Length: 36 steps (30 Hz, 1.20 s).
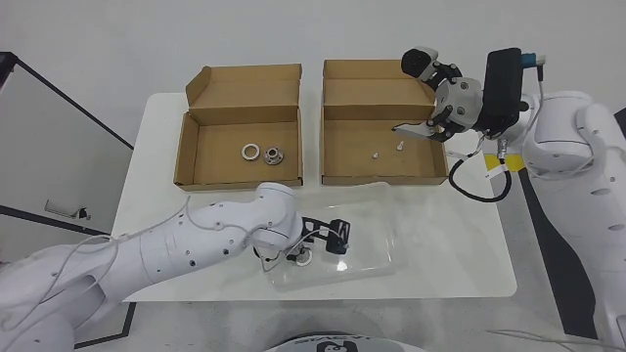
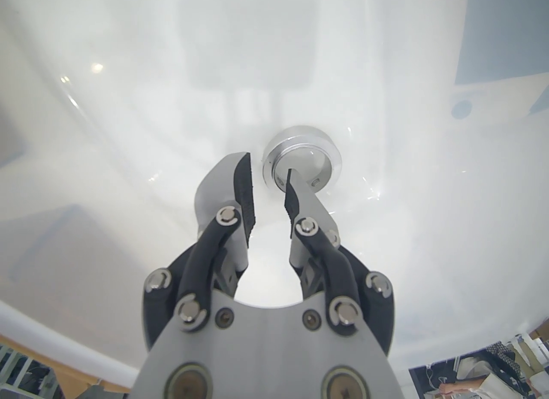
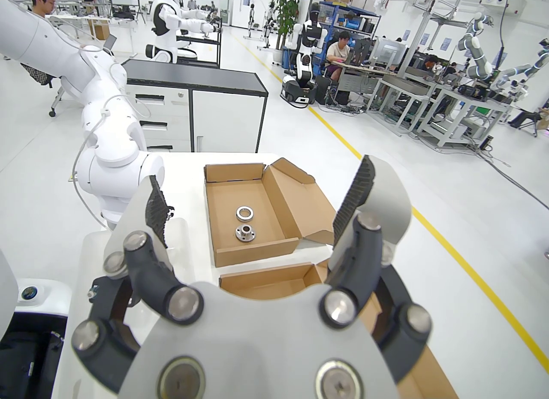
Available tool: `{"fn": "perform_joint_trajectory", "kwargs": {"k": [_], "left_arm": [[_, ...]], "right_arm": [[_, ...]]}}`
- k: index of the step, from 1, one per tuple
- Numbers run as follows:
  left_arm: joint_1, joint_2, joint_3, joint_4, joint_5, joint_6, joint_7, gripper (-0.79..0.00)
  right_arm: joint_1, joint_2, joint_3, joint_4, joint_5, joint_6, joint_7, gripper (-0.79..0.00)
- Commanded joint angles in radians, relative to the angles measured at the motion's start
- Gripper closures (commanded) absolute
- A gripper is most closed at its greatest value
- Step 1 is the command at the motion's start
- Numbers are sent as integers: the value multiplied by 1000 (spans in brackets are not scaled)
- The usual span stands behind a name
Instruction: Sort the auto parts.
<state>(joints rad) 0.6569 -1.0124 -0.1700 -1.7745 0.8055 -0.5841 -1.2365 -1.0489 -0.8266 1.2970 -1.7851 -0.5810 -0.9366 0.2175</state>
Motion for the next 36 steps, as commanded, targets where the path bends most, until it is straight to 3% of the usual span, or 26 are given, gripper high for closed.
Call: {"fn": "perform_joint_trajectory", "kwargs": {"k": [1, 16, 19, 21, 22, 29, 36], "left_arm": [[1, 0, 0, 5, 1, -5, 5, -215], [9, -16, 0, 47, 35, -27, 27, -243], [12, -20, 0, 57, 39, -27, 28, -188], [15, -22, 0, 61, 40, -27, 28, -95], [15, -23, 0, 63, 40, -27, 28, 0], [10, -28, 0, 62, 41, -22, 22, 0], [-40, -15, 0, 0, -14, 15, -15, 0]], "right_arm": [[0, 0, 0, 0, 0, 0, 0, -785], [0, 0, 0, 0, 0, 0, 0, -785], [0, 0, 0, 0, 0, 0, 0, -785], [0, 0, 0, 0, 0, 0, 0, -785], [0, 0, 0, 0, 0, 0, 0, -785], [0, 0, 0, 0, 0, 0, 0, -785], [0, 0, 0, 0, 0, 0, 0, -785]]}}
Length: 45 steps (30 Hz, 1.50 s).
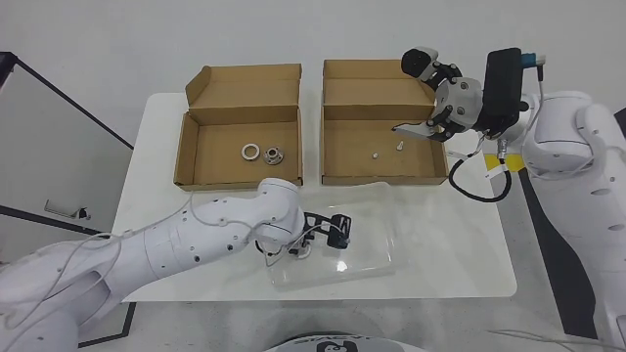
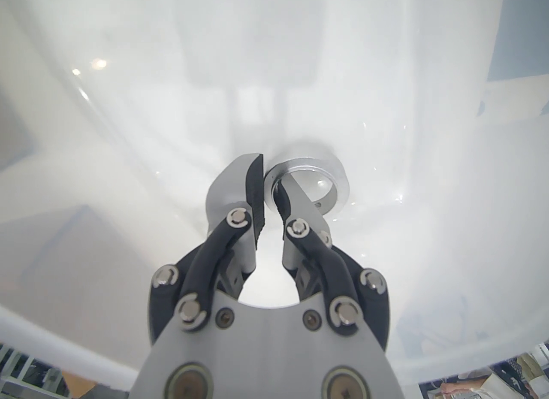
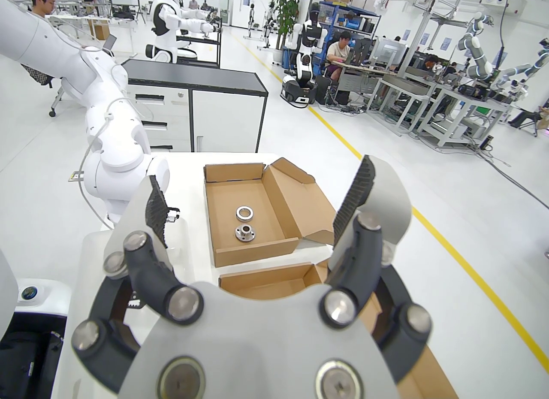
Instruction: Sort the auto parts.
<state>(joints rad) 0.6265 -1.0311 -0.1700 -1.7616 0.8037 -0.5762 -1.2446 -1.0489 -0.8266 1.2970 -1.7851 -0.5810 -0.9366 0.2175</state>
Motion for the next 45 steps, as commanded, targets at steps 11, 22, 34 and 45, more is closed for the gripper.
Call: {"fn": "perform_joint_trajectory", "kwargs": {"k": [11, 22, 34, 45], "left_arm": [[-139, 71, 0, -190, -145, 82, -81, 0], [-164, 182, -148, -331, -217, 131, -106, 0], [113, 357, -496, -299, -329, -169, 452, 0], [383, 391, -686, -231, -36, -436, 1113, 0]], "right_arm": [[0, 0, 0, 0, 0, 0, 0, -785], [0, 0, 0, 0, 0, 0, 0, -785], [0, 0, 0, 0, 0, 0, 0, -785], [0, 0, 0, 0, 0, 0, 0, -785]]}}
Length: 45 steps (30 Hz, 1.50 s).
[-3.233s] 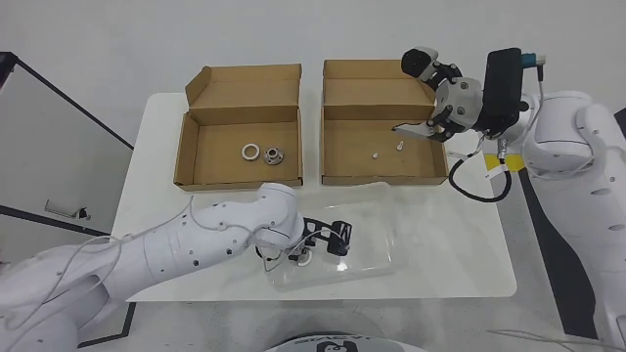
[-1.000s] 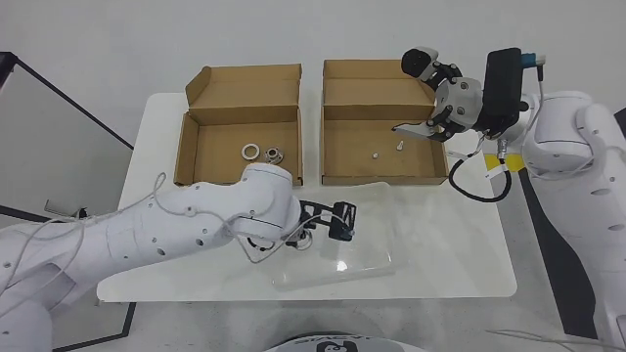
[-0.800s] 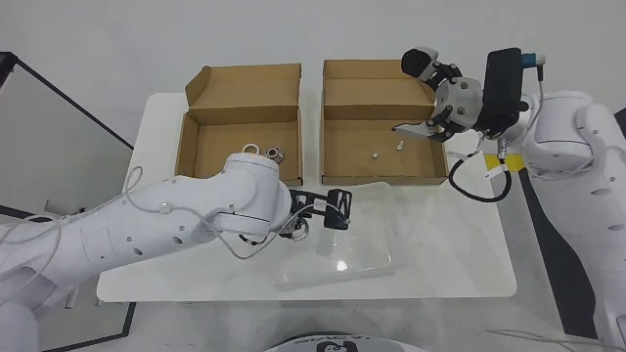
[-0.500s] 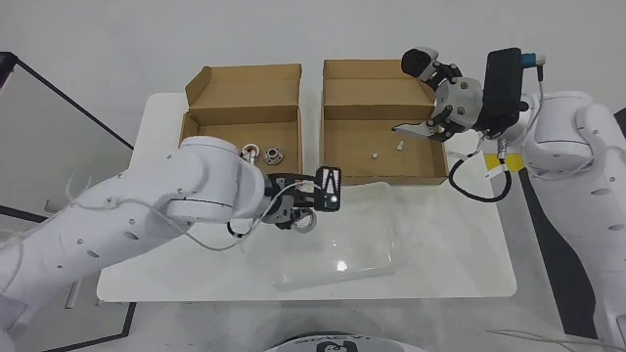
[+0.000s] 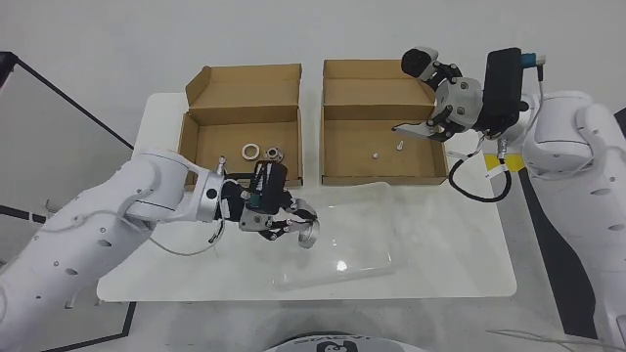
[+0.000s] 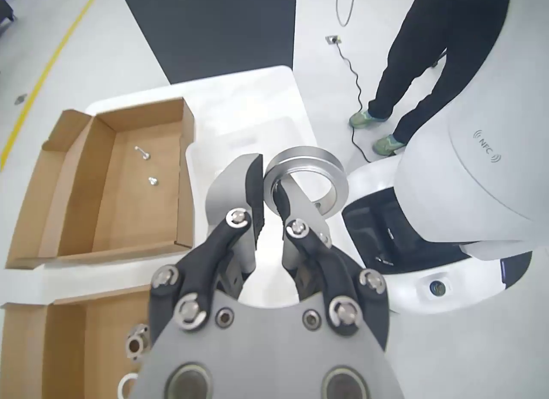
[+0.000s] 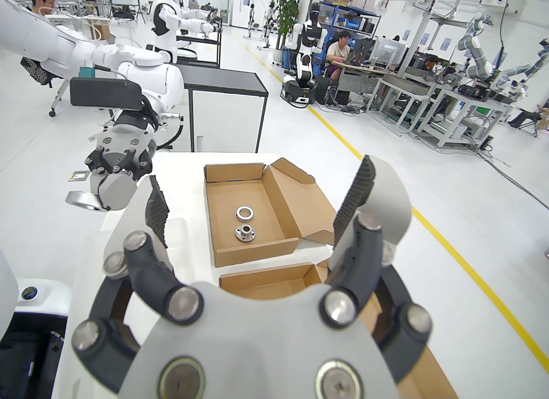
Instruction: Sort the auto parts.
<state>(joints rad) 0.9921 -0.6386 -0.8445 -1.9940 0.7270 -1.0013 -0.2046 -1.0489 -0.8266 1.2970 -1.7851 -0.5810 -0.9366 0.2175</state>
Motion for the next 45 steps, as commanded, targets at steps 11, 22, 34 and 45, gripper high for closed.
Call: {"fn": "perform_joint_trajectory", "kwargs": {"k": [11, 22, 34, 45], "left_arm": [[82, -30, -53, -9, 415, -11, 650, 0], [22, -64, -33, 46, 698, -3, 1014, 0], [22, -64, -33, 46, 698, -3, 1014, 0], [68, -69, -97, 74, 600, 63, 1030, 0]], "right_arm": [[0, 0, 0, 0, 0, 0, 0, -785], [0, 0, 0, 0, 0, 0, 0, -785], [0, 0, 0, 0, 0, 0, 0, -785], [0, 0, 0, 0, 0, 0, 0, -785]]}}
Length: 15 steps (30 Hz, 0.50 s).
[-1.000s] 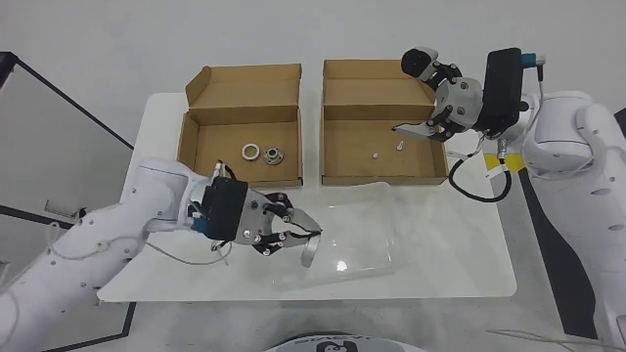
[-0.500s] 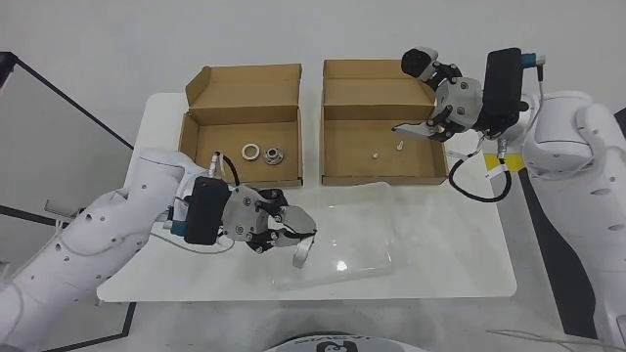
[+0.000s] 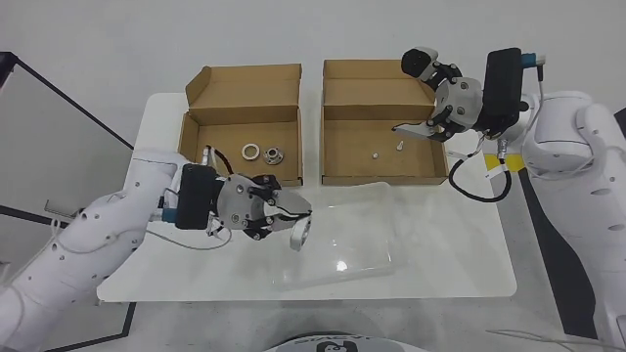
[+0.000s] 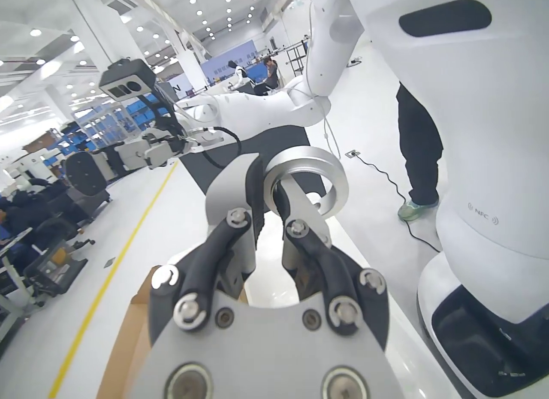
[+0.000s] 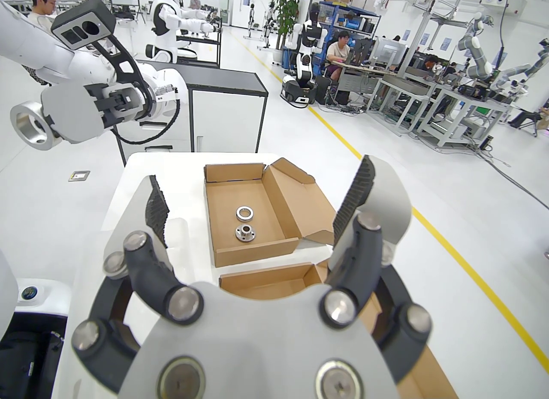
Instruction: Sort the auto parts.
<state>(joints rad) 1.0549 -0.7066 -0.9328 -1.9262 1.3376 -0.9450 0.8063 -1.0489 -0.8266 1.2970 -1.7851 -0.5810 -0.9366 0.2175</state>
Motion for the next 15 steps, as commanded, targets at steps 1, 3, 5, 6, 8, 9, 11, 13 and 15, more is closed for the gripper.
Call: {"fn": "perform_joint_trajectory", "kwargs": {"k": [1, 3, 5, 6, 8, 9, 11, 13, 15], "left_arm": [[11, -1, -17, 11, -18, 10, 36, 0], [19, -3, -33, 22, -24, 23, 74, 0], [28, -5, -43, 26, -32, 38, 106, 0], [33, -6, -47, 27, -41, 51, 120, 0], [42, -10, -48, 17, -73, 77, 146, 0], [45, -11, -48, 12, -86, 89, 157, 0], [50, -15, -44, 0, -127, 116, 184, 0], [53, -19, -39, -13, -162, 139, 208, 0], [55, -22, -32, -26, -193, 159, 228, 0]], "right_arm": [[0, 0, 0, 0, 0, 0, 0, -785], [0, 0, 0, 0, 0, 0, 0, -785], [0, 0, 0, 0, 0, 0, 0, -785], [0, 0, 0, 0, 0, 0, 0, -785], [0, 0, 0, 0, 0, 0, 0, -785], [0, 0, 0, 0, 0, 0, 0, -785], [0, 0, 0, 0, 0, 0, 0, -785], [0, 0, 0, 0, 0, 0, 0, -785], [0, 0, 0, 0, 0, 0, 0, -785]]}}
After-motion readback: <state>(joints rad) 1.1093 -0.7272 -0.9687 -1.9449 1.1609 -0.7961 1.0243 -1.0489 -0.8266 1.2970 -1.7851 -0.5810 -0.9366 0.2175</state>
